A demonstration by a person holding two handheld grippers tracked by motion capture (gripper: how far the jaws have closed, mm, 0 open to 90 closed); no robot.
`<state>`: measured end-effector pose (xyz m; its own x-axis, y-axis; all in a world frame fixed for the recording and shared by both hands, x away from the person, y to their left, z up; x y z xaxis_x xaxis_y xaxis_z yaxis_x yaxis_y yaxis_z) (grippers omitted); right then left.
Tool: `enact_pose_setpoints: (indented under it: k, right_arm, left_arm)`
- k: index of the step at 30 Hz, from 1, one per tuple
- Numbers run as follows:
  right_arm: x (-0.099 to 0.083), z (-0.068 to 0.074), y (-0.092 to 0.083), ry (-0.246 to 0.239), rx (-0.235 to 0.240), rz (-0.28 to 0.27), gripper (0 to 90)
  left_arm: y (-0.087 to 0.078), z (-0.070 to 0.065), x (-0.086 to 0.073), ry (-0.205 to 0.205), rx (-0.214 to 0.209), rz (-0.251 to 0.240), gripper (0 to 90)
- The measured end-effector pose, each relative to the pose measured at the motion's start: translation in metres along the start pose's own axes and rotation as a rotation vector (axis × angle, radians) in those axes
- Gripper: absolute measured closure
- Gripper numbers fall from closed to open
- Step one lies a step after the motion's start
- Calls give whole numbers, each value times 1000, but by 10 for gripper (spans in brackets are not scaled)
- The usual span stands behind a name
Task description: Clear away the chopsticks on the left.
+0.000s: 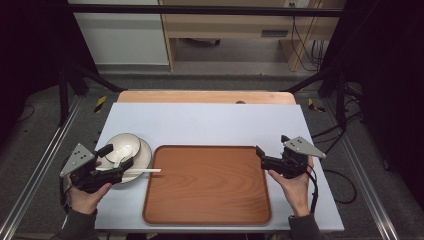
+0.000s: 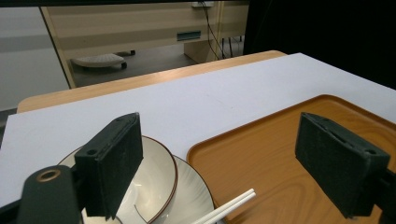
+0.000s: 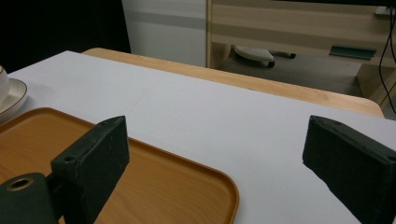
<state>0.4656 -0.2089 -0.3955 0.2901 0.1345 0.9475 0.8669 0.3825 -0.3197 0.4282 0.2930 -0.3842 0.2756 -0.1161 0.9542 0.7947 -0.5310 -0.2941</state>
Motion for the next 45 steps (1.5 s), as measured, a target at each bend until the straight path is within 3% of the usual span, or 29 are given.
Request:
enact_pose_setpoints:
  k: [6, 9, 16, 21, 26, 27, 31, 33, 45]
  right_arm:
    - [-3, 1, 2, 8, 6, 19, 78]
    - [-6, 7, 5, -14, 8, 35, 78]
    - [-9, 8, 5, -18, 3, 47, 78]
    - [-9, 9, 4, -22, 4, 46, 79]
    - [-10, 11, 5, -24, 8, 58, 79]
    - [-10, 12, 5, -22, 9, 56, 79]
    - [-10, 12, 6, -26, 12, 56, 79]
    - [-11, 13, 7, -26, 16, 61, 79]
    - [-14, 16, 12, -32, 27, 79, 82]
  left_arm:
    - [-8, 2, -6, 38, -26, 20, 140]
    - [-14, 4, -10, 56, -28, 34, 135]
    - [-24, 9, -24, 52, -29, 85, 121]
    - [-32, 12, -31, 65, -61, 96, 120]
    - [-39, 16, -42, 77, -77, 146, 133]
    - [-38, 19, -46, 78, -77, 179, 143]
    - [-35, 22, -51, 86, -74, 221, 157]
    - [-30, 25, -58, 100, -63, 266, 174]
    - [-9, 44, -74, 94, -16, 344, 330]
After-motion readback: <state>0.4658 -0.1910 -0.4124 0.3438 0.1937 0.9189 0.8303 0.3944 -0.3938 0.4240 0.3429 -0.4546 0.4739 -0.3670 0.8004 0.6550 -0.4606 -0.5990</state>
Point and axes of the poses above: each handheld gripper's, and its own axes: y roughly forward along the jaws, x roughly out of its top, z roughly to its left, the point moved 2 cm from there along y, roughly forward along the jaws, and after that the axes turned 1 degree about -y, right-handed, at the moved point
